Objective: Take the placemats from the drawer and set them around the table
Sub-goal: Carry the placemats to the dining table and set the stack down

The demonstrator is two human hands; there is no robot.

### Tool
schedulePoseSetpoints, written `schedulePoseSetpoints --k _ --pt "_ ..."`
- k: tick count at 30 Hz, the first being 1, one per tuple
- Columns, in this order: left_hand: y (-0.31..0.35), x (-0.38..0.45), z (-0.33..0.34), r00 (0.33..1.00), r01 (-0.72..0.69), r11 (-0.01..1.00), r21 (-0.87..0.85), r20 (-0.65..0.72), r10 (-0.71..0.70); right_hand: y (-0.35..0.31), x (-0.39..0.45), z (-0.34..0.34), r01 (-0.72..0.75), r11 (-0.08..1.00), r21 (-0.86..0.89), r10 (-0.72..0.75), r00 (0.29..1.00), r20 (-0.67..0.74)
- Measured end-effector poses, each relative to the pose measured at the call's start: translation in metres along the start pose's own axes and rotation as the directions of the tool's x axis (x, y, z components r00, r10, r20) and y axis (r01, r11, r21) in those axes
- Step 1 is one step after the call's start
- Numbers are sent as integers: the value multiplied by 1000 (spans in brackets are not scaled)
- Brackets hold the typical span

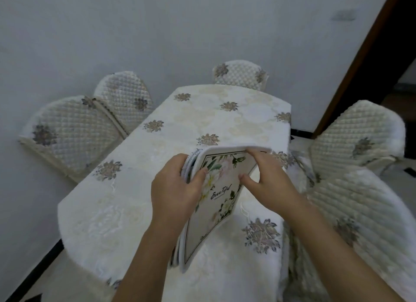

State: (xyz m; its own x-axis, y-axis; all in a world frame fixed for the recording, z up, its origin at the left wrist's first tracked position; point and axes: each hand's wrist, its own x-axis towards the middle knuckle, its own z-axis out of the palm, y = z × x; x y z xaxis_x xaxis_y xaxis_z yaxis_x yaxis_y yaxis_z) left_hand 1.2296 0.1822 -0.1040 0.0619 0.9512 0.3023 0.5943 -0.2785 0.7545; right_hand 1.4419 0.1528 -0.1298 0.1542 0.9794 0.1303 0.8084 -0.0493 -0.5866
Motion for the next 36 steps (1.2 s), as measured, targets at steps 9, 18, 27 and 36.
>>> schedulePoseSetpoints --k 9,18,27,36 --pt "20 8 11 990 -108 991 -80 78 114 5 -37 -9 -105 994 -43 99 988 -119" --pt "101 -41 34 953 -277 952 -128 89 290 42 -106 -84 -144 989 -38 129 953 -273" --pt "213 -147 91 922 -365 917 -160 73 379 135 -256 -191 -297 955 -14 268 880 -392" --pt "343 -230 170 804 -534 802 -268 132 579 218 -393 -278 -509 861 21 443 728 -523"
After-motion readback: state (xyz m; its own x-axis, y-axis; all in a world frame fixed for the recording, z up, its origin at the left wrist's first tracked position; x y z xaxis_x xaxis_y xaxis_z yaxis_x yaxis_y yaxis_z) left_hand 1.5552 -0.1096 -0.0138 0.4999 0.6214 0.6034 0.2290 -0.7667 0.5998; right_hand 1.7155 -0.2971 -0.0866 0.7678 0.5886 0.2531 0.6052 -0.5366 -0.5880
